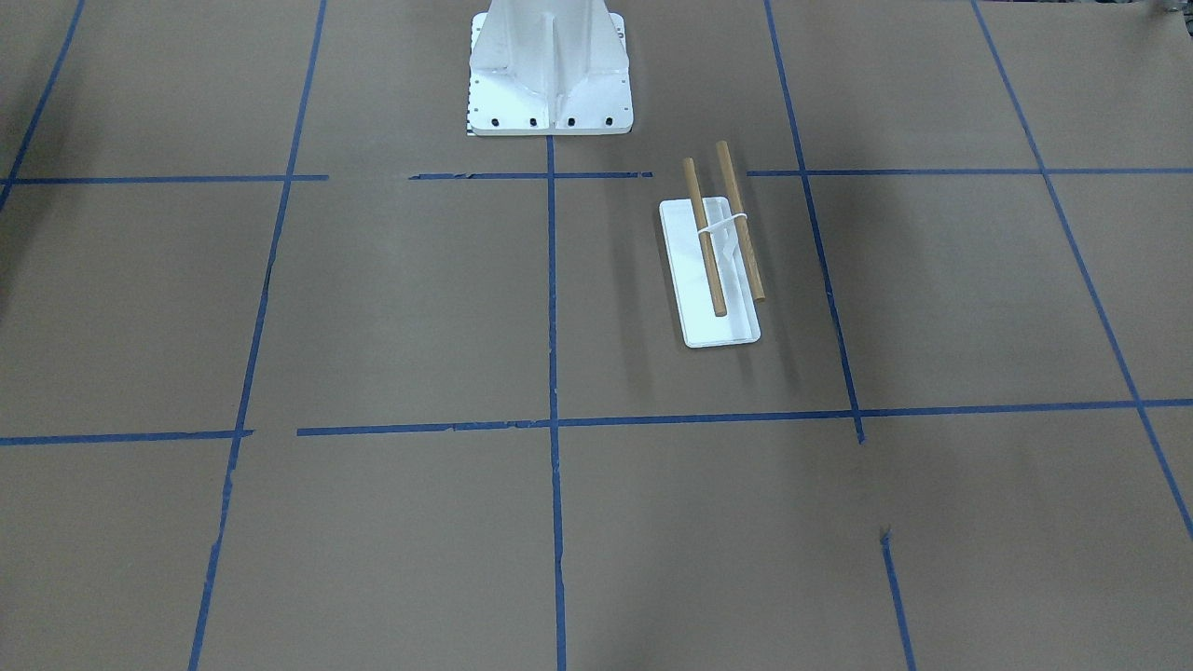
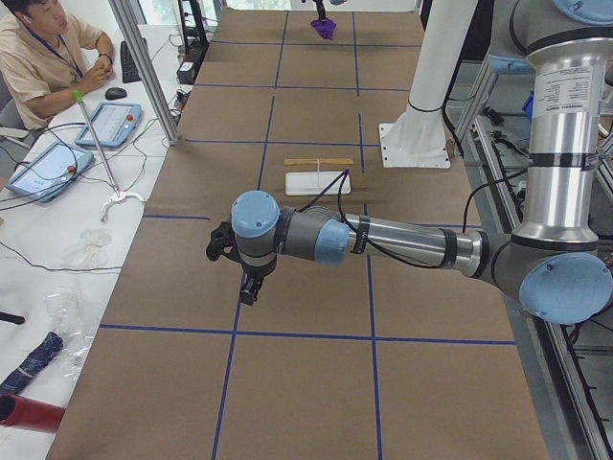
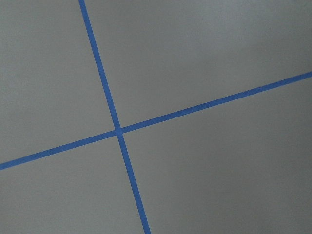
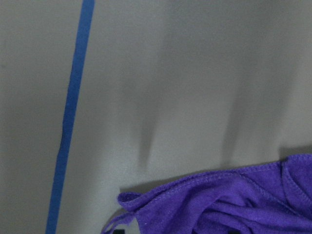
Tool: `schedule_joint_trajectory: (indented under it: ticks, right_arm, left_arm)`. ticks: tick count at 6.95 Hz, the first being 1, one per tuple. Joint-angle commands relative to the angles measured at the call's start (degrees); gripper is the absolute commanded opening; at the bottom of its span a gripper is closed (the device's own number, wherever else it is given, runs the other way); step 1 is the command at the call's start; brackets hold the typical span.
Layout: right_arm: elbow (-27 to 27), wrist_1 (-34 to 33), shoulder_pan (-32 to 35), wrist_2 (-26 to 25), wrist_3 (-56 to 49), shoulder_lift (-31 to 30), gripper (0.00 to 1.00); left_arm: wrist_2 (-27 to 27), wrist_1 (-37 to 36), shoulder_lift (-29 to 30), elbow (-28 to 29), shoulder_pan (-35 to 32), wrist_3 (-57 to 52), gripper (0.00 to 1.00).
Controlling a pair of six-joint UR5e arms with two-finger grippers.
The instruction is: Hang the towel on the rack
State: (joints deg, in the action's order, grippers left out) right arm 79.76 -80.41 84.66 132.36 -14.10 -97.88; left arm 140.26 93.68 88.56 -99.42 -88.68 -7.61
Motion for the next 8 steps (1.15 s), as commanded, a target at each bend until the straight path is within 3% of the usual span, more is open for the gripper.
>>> schedule_joint_trajectory:
  ticks: [1,4,5,8]
  right_arm:
    - [-2.49,-0.01,-1.25,0.18,0.04,0.5,0.74]
    - [-3.73,0.95,-2.31,0.53,0.04,0.67,0.74]
    - [-4.34,1.92,-2.57,0.62,0.12,0.67,0.65]
    - [-5.4,2.01,-2.66,0.62,0.04,0.67,0.07]
  left_arm:
    - [0.1,0.01,-0.05,-0.15,0.0,-0.03,1.0]
    - [0.1,0.01,-0.05,-0.16,-0.09,-0.03,1.0]
    - [0.1,0.01,-0.05,-0.33,-0.09,-0.12,1.0]
    - [0.19,0.01,-0.05,-0.33,-0.09,-0.12,1.0]
